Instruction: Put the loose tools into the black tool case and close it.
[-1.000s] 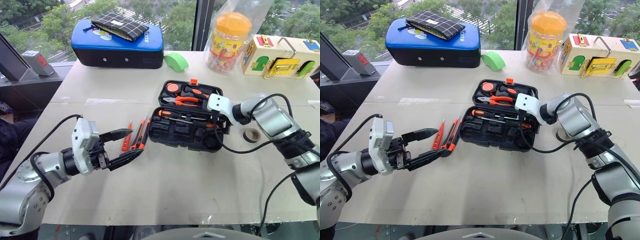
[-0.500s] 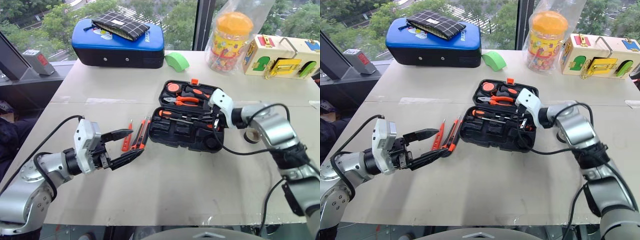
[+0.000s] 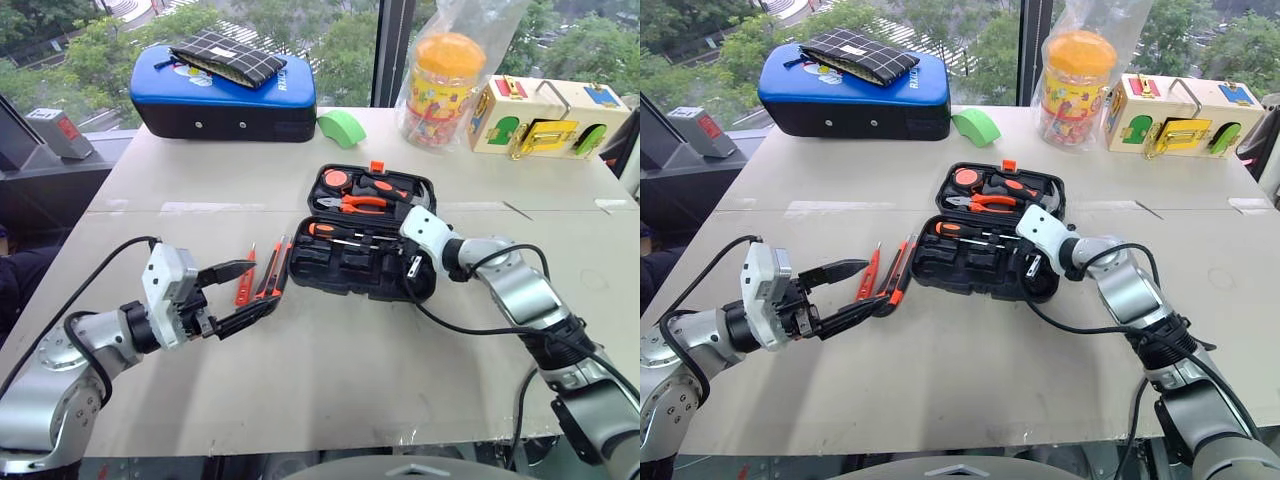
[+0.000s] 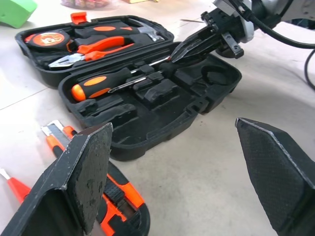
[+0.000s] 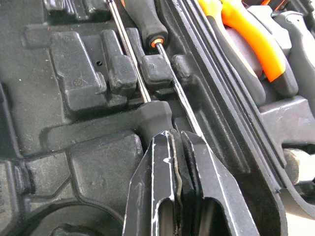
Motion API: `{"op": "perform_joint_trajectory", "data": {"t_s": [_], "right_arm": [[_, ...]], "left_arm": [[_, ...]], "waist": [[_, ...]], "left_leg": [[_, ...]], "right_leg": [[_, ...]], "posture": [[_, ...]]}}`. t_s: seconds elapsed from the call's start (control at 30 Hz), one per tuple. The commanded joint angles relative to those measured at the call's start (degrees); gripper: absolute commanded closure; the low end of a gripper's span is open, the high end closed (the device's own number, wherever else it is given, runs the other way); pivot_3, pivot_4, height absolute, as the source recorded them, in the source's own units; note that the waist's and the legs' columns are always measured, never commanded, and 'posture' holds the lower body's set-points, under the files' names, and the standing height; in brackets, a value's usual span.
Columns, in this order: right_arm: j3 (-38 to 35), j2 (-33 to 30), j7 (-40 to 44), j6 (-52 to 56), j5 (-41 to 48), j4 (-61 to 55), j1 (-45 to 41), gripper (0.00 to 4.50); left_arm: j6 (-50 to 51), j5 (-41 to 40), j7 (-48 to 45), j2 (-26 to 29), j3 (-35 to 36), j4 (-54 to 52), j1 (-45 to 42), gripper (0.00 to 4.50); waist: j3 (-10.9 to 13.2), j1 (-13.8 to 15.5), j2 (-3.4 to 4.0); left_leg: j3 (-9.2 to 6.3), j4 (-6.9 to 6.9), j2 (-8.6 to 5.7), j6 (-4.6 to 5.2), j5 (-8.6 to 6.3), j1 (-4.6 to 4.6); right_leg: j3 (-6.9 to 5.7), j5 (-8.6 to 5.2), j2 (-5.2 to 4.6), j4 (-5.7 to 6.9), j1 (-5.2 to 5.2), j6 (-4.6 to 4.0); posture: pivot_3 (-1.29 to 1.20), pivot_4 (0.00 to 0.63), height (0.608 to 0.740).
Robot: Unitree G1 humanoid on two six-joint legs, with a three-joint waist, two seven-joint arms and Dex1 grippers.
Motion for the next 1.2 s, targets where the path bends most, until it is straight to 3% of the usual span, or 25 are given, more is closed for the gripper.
{"op": "perform_joint_trajectory", "data": {"t_s": [0.03,0.07,0.1,0.2,0.27,0.37,0.47,0.6,0.8,1.0,1.07,1.2], "right_arm": [[-1.5,-0.1,-0.8,-2.1,0.2,1.7,3.9,4.46],[-3.2,0.3,-0.9,-4.2,1.4,0.5,4.7,4.46],[-8.1,2.2,1.5,-12.9,6.9,-2.6,6.5,4.46],[-17.8,2.6,10.3,-11.4,23.2,-12.4,9.9,4.46],[-17.9,0.4,13.2,-11.8,25.1,-16.1,11.7,4.22],[-18.3,-4.4,16.6,-10.5,27.7,-22.1,15.7,3.31],[-20.5,-7.6,17.5,-9.1,31.3,-26.2,19.4,1.73],[-22.6,-10.3,16.9,-8.4,33.5,-29.4,22.7,0.05],[-24.0,-12.1,15.8,-9.6,33.6,-30.6,25.0,0.05],[-23.9,-11.8,14.0,-10.6,33.3,-30.4,25.9,0.05],[-23.8,-11.9,13.8,-11.1,33.1,-30.1,26.1,0.00],[-23.7,-12.0,13.0,-11.6,33.0,-30.3,26.6,0.00]], "left_arm": [[-1.3,0.9,1.8,-0.9,0.6,-0.1,-0.2,0.46],[-1.3,1.0,2.6,-1.4,0.7,-0.1,-0.2,0.46],[-0.9,1.7,5.8,-3.0,1.2,-0.1,0.2,0.46],[1.7,3.0,13.9,-6.5,2.0,-0.8,1.0,0.46],[4.2,3.7,17.8,-7.5,1.5,-0.9,0.9,0.46],[8.6,6.3,27.7,-10.8,-0.1,-2.6,-0.2,0.46],[11.6,10.1,36.1,-14.4,-2.1,-4.1,-0.7,0.46],[12.9,13.5,40.9,-17.2,-4.4,-4.6,-0.6,0.46],[13.9,16.7,42.8,-17.4,-6.7,-1.2,-3.8,0.46],[11.3,18.9,37.9,-15.0,-9.2,4.0,-3.8,0.46],[10.7,18.5,36.1,-14.9,-10.5,4.7,-3.9,0.97],[10.0,18.5,34.2,-14.8,-11.4,4.8,-4.5,0.97]], "waist": [[0.0,0.1,0.00],[0.0,0.2,0.01],[0.0,0.3,0.01],[0.3,0.5,0.24],[0.5,0.4,0.52],[0.4,0.5,0.41],[0.4,0.6,0.27],[0.4,0.6,0.25],[0.4,1.0,0.24],[0.4,1.5,0.29],[0.4,1.5,0.30],[0.4,1.6,0.30]], "left_leg": [[-0.01,0.00,0.00,-0.01,0.00,-0.01],[-0.02,0.00,0.00,-0.01,0.00,-0.02],[-0.04,0.00,-0.01,-0.01,0.00,-0.04],[-0.13,-0.03,-0.01,0.00,0.00,-0.25],[-0.12,-0.06,-0.01,0.01,-0.01,-0.36],[-0.27,-0.18,0.03,0.01,-0.01,-0.29],[-0.35,-0.22,0.05,0.01,-0.01,-0.32],[-0.28,-0.18,-0.04,0.01,-0.01,-0.34],[-0.30,-0.17,-0.07,0.00,-0.01,-0.25],[-0.24,-0.18,-0.06,0.00,0.00,-0.27],[-0.20,-0.18,-0.07,0.00,0.00,-0.24],[-0.15,-0.17,-0.08,0.00,-0.01,-0.20]], "right_leg": [[-0.01,0.00,-0.01,0.00,0.00,0.00],[-0.02,0.00,-0.01,-0.01,0.00,0.00],[-0.04,0.02,-0.01,-0.02,-0.01,0.03],[-0.09,0.08,0.03,-0.14,-0.01,0.15],[-0.06,0.10,0.00,-0.21,-0.07,0.18],[-0.02,0.10,-0.02,-0.31,0.00,0.19],[-0.05,0.10,-0.03,-0.35,0.02,0.19],[0.01,0.11,-0.18,-0.34,0.03,0.18],[-0.02,0.10,-0.16,-0.30,0.08,0.16],[0.01,0.09,-0.11,-0.43,0.07,0.15],[0.01,0.09,-0.10,-0.41,0.07,0.15],[0.01,0.09,-0.11,-0.39,0.09,0.15]], "posture": [[0.00,0.150,0.740],[0.00,0.150,0.740],[0.00,0.150,0.740],[0.00,0.150,0.740],[0.00,0.150,0.740],[0.00,0.150,0.740],[0.00,0.150,0.740],[0.00,0.150,0.740],[0.00,0.150,0.740],[0.00,0.150,0.740],[0.00,0.150,0.740],[0.00,0.150,0.740]]}}
